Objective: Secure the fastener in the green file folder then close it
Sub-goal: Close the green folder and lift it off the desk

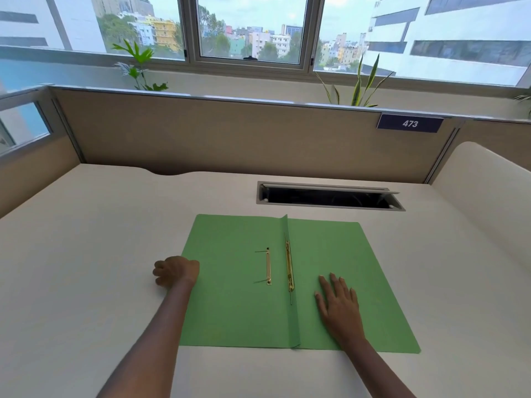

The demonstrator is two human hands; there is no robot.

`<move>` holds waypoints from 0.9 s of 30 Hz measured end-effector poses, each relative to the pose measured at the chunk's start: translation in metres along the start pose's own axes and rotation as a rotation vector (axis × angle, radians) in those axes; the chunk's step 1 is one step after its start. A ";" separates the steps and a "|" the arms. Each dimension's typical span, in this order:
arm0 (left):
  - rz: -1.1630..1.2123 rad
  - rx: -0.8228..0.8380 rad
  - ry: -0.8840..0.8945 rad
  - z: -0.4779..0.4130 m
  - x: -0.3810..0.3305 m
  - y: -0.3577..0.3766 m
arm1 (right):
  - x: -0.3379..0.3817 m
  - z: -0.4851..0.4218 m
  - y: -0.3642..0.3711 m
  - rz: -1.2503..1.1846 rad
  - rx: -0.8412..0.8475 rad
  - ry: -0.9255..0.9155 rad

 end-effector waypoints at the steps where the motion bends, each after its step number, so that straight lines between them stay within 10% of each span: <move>1: 0.031 0.036 -0.023 -0.002 0.001 -0.003 | 0.000 0.000 0.000 -0.002 -0.002 -0.001; 12: 0.487 0.229 0.331 0.008 -0.052 -0.083 | -0.002 0.002 -0.010 -0.061 0.088 0.002; 19: 0.760 0.699 0.704 0.101 -0.121 -0.075 | 0.024 0.005 -0.087 -0.735 -0.032 -0.018; 27: 0.335 0.884 0.912 0.175 -0.143 0.025 | 0.006 0.017 -0.172 -1.148 0.020 -0.013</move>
Point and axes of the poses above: each hand's wrist, its own z-axis away from the middle knuckle, its own y-axis out of the palm, x = y × z, the point moved 4 cm from there along -z, towards the middle knuckle, and after that the axes turned 9 degrees about x, right-handed, at the moved point
